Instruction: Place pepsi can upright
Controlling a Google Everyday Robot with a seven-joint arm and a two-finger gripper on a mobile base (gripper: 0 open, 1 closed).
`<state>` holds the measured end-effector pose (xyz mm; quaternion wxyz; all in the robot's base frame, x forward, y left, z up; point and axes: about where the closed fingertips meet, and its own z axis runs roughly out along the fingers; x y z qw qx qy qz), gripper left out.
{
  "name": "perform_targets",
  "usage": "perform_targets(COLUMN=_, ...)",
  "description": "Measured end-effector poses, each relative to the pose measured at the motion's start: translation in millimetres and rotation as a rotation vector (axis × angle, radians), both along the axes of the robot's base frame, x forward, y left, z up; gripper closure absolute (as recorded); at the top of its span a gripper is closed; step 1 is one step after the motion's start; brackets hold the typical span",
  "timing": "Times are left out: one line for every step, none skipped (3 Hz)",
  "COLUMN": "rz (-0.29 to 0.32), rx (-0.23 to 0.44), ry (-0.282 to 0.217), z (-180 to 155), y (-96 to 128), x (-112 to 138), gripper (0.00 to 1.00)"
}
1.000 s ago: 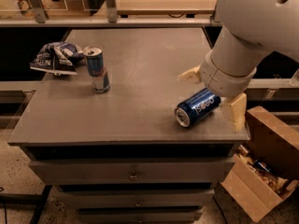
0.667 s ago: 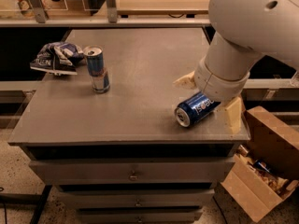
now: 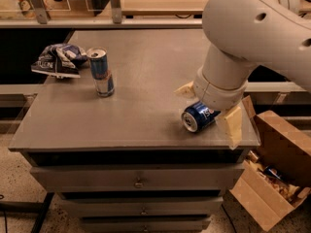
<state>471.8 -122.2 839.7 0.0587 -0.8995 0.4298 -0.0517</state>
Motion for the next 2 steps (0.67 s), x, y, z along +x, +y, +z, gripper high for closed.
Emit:
perform_targets(rz=-0.024, rx=-0.01, ry=0.003, z=-0.4, y=0.7, x=5.7, gripper=0.0)
perform_targets(rz=-0.065, rx=-0.016, ry=0.013, z=-3.8, y=3.4, x=10.6, gripper=0.0)
